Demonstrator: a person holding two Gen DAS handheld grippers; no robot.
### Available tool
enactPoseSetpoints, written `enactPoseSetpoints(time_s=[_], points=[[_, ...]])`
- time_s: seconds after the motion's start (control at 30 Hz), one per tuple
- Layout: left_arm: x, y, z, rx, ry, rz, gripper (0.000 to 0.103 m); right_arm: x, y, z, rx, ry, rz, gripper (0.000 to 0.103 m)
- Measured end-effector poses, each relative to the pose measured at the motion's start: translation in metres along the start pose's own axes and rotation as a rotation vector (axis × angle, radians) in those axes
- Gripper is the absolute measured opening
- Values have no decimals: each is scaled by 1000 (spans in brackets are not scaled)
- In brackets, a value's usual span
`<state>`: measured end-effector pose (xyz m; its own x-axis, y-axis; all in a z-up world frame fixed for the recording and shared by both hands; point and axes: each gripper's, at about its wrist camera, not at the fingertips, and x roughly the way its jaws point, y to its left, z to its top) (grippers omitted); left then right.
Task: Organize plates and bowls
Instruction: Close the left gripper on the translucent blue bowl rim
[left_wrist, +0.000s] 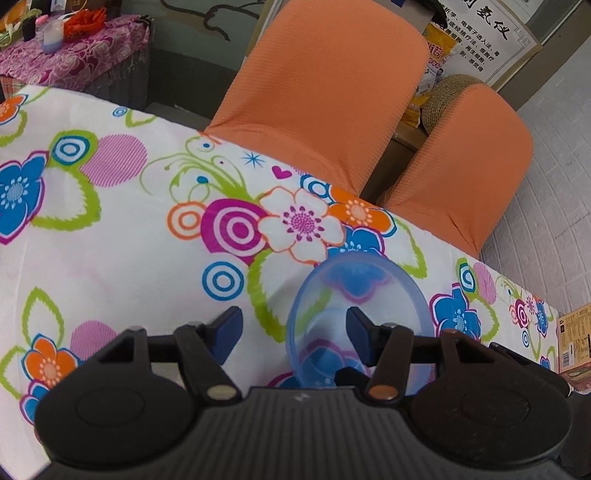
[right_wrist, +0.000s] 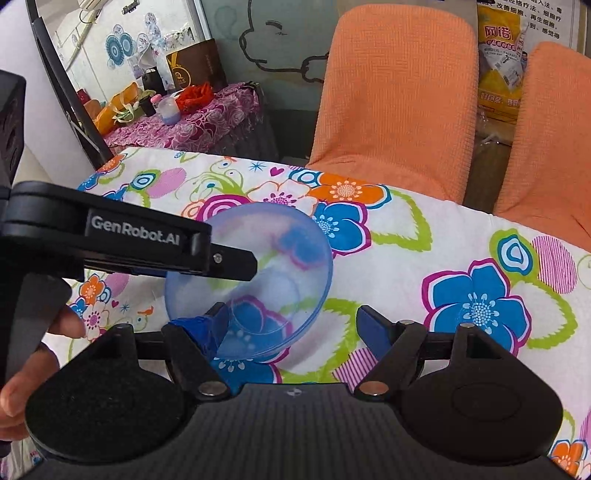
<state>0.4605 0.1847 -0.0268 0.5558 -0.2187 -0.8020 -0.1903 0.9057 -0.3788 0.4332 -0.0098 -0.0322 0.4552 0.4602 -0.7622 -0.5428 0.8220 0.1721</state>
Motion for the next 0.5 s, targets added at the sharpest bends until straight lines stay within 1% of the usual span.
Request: enactPoseSetpoints(time_s=[0.1,0.23,0.27,0.3,0.33,0.37,0.4,0.5], points=[[1,-3,0,6,11,0,57,3,8,2,-23,16,28,63],[1,1,2,-14,40,-51,56,7,14,0,-52,46,51,63],[0,2,1,-15,42,-55,53,7,12,-1,-46,50,51,63],[0,3,2,-9,45,-53,46,6,9,-1,-40,44,46,63],[-1,4,2,-3,50,-56,33,5,6,-1,-30,39,32,63],[-1,6,3,-4,54,-59,28,4,3,-1,-18,35,18,63],[-1,7,3,-8,56,-57,25,4,0,-1,-7,32,11,63],[-2,5,0,-1,53,-48,25,2,-3,-3,4,30,22,63]])
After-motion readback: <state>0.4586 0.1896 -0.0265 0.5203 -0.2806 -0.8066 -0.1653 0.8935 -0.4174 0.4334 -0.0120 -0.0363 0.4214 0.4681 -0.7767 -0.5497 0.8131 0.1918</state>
